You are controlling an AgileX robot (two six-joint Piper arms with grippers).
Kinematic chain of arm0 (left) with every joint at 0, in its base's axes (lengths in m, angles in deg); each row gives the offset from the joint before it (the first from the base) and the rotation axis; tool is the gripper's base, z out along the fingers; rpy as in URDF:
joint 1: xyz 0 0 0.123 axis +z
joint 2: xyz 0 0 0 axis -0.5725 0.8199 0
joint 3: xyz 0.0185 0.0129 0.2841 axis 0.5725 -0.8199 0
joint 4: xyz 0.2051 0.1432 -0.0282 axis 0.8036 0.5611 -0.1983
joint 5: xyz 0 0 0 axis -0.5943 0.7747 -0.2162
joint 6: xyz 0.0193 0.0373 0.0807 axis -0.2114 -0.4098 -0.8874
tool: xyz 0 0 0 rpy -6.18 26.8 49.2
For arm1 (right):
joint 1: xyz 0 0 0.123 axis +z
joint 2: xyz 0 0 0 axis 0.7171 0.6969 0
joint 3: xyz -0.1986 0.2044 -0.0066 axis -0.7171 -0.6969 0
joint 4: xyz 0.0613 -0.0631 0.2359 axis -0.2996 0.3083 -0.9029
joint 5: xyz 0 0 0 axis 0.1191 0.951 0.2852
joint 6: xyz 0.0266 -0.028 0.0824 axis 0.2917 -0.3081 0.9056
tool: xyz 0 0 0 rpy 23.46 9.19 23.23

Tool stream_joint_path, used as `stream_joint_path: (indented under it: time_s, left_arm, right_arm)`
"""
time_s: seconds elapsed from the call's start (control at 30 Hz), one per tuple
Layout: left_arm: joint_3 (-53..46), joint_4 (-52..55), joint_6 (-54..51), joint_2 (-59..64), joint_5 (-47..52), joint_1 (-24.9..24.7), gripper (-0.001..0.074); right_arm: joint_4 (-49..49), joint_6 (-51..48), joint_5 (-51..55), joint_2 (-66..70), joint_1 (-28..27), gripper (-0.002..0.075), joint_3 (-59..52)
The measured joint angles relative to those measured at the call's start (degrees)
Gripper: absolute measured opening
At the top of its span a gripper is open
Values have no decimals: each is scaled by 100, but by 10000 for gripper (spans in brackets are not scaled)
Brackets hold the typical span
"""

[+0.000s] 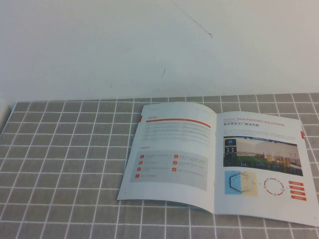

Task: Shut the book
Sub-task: 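Close the open booklet and leave it lying on the table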

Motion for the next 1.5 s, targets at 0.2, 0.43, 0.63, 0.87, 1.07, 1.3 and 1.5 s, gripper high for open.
stream_joint_path:
  time_s: [0.2, 0.43, 0.63, 0.87, 1.07, 1.3, 1.5]
  left_arm:
    - [0, -74, 0, 0, -1417, 0, -4]
    - [478, -283, 11, -8, 187, 0, -4]
    - [2050, -283, 11, 395, 2793, 0, -4]
    - [3525, -261, -143, 2274, 4559, 0, -4]
    - [4701, -846, -596, 4085, 5768, 0, -4]
    - [5030, -3847, -3333, 5950, 5908, -112, -4]
    - [5075, -4961, -4787, 7310, 5218, -1034, -4]
  right_arm:
    - [-112, 15, -575, 0, 0, -1, 0]
    - [-128, 122, 639, -8, 0, -1, 806]
    - [-128, -86, 2575, 192, 0, -1, 2407]
    - [-264, -43, 4539, 1599, 0, -1, 4045]
    - [-714, -528, 5779, 3212, 0, -1, 4628]
    - [-2580, -2496, 5694, 4932, 0, -1, 4521]
    - [-3630, -3868, 5375, 6499, 27, -1, 4509]
